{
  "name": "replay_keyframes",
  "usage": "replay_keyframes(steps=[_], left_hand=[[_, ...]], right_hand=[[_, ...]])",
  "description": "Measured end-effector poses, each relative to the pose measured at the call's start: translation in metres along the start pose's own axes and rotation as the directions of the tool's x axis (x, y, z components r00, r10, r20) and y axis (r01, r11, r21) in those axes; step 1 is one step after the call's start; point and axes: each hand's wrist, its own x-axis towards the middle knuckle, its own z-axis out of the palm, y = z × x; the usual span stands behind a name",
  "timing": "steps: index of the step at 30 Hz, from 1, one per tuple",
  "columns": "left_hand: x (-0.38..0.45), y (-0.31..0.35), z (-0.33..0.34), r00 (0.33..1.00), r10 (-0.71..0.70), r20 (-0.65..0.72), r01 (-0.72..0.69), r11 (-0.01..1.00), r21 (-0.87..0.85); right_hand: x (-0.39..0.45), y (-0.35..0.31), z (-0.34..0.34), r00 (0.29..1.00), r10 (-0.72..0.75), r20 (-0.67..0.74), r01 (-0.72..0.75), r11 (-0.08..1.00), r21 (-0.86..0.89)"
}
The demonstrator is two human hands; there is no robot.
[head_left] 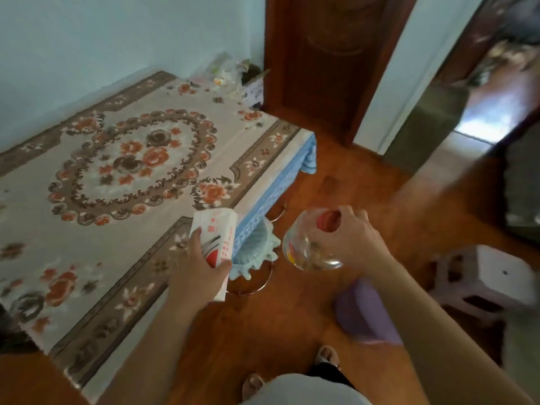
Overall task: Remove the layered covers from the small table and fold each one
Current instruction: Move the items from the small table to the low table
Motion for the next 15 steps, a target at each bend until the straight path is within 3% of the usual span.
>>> replay_keyframes(steps=[4,8,15], left_hand=[[-0.039,0.058,0.053,0.975,0.202,0.096,-0.215,0.964,0.154],[-0.094,0.119,0.120,0.903,0.343,0.257,-0.384,0.914,0.131],[-0.274,0.212,0.246,0.701,0.524,0.484,-0.602,0.798,0.008]], right_hand=[[-0.064,0.089,-0.030,0.975,0.195,-0.105,-0.187,0.979,0.080],[-0.145,0.193,-0.054,0.901,0.378,-0.212,-0.337,0.919,0.205],[-0.334,0.382,-0.086,0.708,0.639,-0.300,-0.559,0.767,0.314]])
